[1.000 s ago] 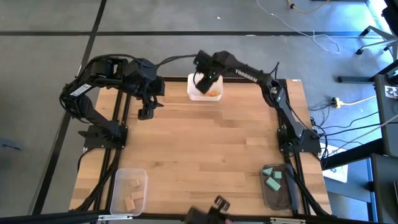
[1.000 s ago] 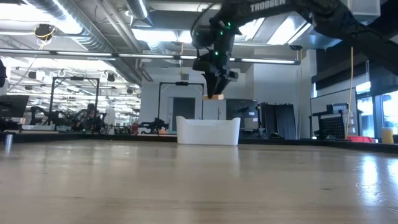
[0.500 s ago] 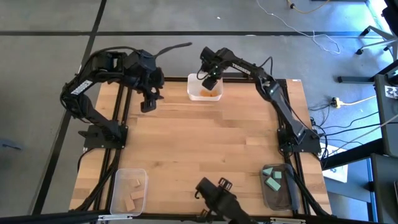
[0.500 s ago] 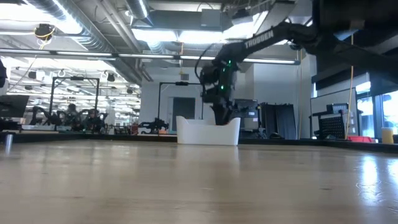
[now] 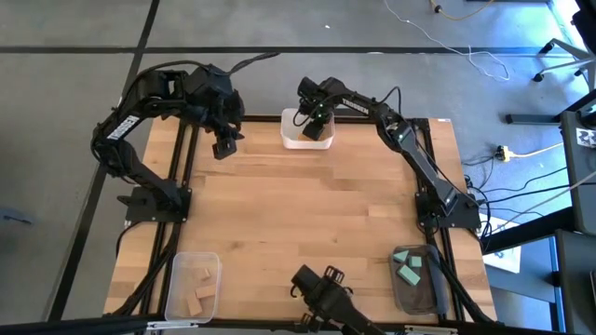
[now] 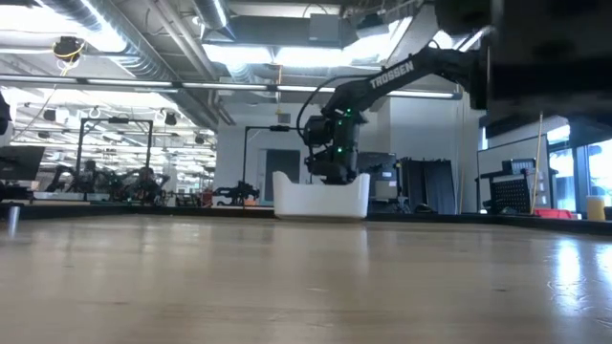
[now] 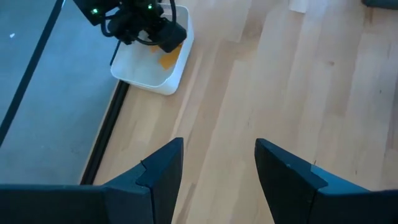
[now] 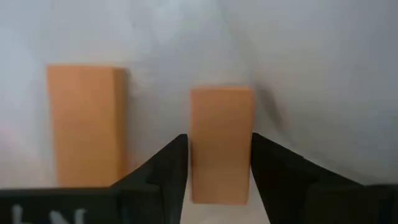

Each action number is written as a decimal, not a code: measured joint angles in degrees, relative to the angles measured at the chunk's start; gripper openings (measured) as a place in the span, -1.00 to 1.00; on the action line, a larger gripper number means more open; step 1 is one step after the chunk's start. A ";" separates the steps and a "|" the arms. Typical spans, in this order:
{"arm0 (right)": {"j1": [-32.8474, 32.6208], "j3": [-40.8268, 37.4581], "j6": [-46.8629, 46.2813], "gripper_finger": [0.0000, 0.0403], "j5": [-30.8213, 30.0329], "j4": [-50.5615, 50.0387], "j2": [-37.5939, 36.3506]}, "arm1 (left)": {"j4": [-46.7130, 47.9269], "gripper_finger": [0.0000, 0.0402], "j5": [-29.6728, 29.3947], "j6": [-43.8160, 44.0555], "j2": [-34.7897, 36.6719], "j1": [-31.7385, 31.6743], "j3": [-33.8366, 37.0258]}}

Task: Sort & place blocks by color
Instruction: Put the orange block into the white bin, then return to Home Position

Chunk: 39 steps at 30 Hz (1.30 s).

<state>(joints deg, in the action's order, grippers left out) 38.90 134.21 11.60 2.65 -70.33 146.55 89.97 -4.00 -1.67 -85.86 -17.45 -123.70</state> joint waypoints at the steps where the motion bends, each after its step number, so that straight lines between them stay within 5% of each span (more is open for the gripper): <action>1: -0.01 0.37 -0.92 -0.16 0.01 -0.36 0.03 | 0.00 -0.05 0.01 0.00 0.00 -0.23 0.00; 19: -0.45 0.76 -6.86 -0.14 1.95 -9.01 -10.08 | 0.01 -0.05 0.79 -1.68 0.00 -0.61 0.00; 30: -4.10 0.79 -5.34 -0.93 2.17 -8.96 -21.01 | -2.07 -0.05 2.00 -4.92 -0.23 -0.20 -0.02; 39: -8.18 0.79 -5.34 -0.98 2.03 -8.92 -27.85 | -4.70 -0.05 1.32 -2.55 -1.02 -0.20 -0.07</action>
<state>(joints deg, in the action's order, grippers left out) 30.72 135.00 6.26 4.68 -79.24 118.70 85.27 -2.68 -4.22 -86.88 -17.65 -123.76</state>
